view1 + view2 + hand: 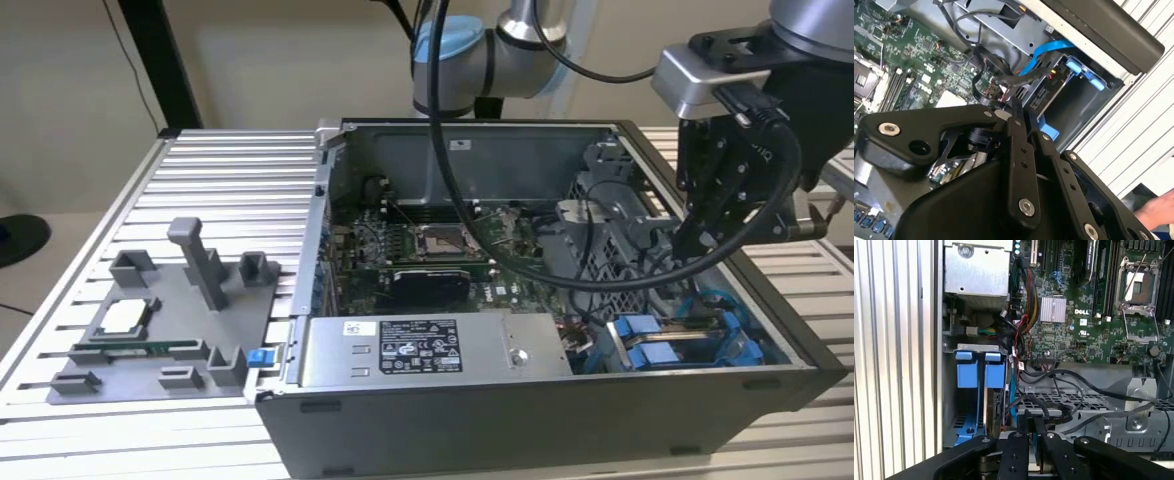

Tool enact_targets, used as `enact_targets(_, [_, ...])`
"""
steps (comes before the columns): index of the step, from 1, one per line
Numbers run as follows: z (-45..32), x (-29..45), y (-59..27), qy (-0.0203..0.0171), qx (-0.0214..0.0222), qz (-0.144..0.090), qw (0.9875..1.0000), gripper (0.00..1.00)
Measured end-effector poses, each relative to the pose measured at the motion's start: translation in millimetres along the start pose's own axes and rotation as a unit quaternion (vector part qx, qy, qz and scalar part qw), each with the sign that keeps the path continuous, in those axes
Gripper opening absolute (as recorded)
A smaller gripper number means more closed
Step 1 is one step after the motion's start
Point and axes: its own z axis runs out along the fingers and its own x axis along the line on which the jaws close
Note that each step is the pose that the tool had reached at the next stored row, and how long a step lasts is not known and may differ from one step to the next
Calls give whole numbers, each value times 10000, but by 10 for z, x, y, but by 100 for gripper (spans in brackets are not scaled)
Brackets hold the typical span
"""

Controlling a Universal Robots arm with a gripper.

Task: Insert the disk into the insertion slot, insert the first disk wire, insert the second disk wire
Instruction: 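Insert the second disk wire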

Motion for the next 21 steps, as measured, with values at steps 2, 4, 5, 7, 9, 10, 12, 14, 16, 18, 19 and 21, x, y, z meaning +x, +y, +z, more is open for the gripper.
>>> enact_targets(2, [0, -1, 0, 0, 0, 0, 10000, 0])
enact_targets(4, [0, 0, 1, 0, 0, 0, 10000, 0])
enact_targets(5, [0, -1, 1, 0, 0, 0, 10000, 0])
enact_targets(7, [0, 0, 2, 0, 0, 0, 10000, 0])
enact_targets(9, [0, 6, 3, 0, 0, 0, 10000, 0])
enact_targets(10, [-1, 16, 5, 0, 0, 1, 10000, 0])
enact_targets(12, [2, 46, 9, 0, 0, 0, 10000, 0])
enact_targets(14, [11, 81, 17, 0, 0, 1, 10000, 0])
enact_targets(16, [42, 95, 25, -1, 0, 1, 10000, 0])
enact_targets(18, [79, 100, 30, 0, 0, 0, 10000, 0])
enact_targets(19, [97, 103, 32, -1, 0, 0, 10000, 0])
enact_targets(21, [131, 112, 36, 0, 0, 0, 10000, 0])
